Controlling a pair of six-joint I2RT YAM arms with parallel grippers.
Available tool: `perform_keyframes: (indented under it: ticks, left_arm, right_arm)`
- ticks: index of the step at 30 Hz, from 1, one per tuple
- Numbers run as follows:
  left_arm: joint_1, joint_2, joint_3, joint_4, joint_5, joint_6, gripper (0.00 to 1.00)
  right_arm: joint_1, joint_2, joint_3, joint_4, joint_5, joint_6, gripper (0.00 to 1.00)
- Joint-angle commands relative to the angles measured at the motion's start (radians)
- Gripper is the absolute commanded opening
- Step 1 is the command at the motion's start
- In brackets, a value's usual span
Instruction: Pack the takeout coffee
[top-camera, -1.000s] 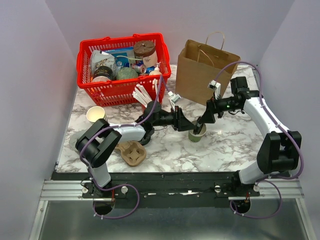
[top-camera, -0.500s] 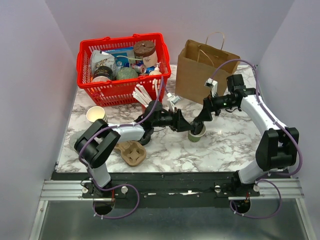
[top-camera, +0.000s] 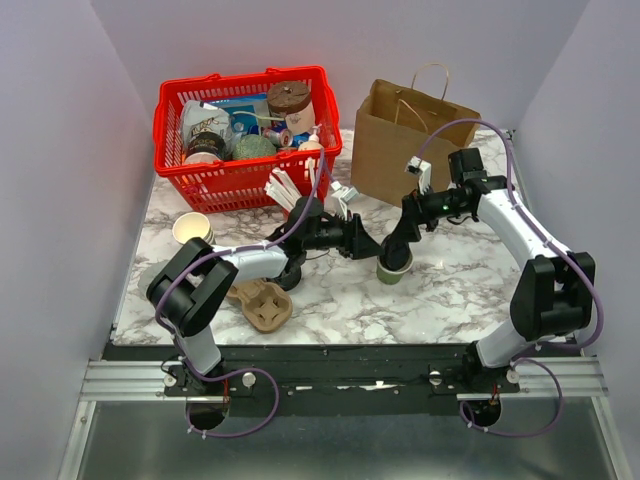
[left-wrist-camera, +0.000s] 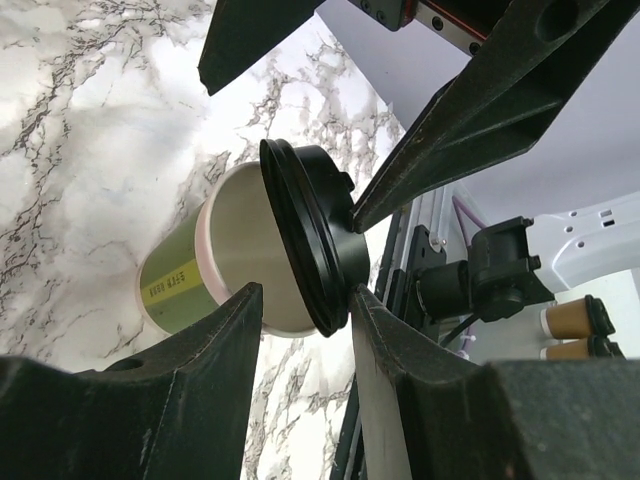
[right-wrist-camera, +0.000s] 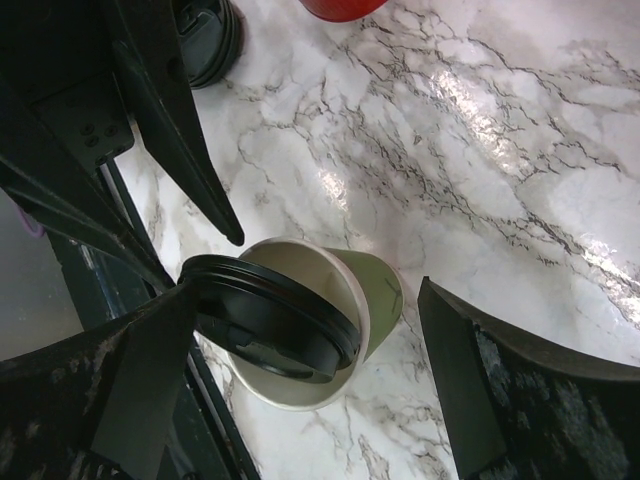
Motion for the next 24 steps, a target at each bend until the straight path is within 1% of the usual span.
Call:
perform_keyframes:
  ticks: [1,8,24]
  left_arm:
    - [0.002,-0.027,0.019,-0.013,-0.032,0.024,0.49]
    - [0.005,-0.023,0.025,-0.038,-0.046,0.035,0.49]
    - [0.004,0.028,0.045,-0.021,-0.04,0.032,0.49]
  right_arm:
    - [0.011,0.022,0.025,0.032,0.037,0.024,1.0]
    - [0.012,0.033,0.03,0.05,0.052,0.05,1.0]
    - [0.014,0.032,0.013,0.05,0.05,0.06,1.0]
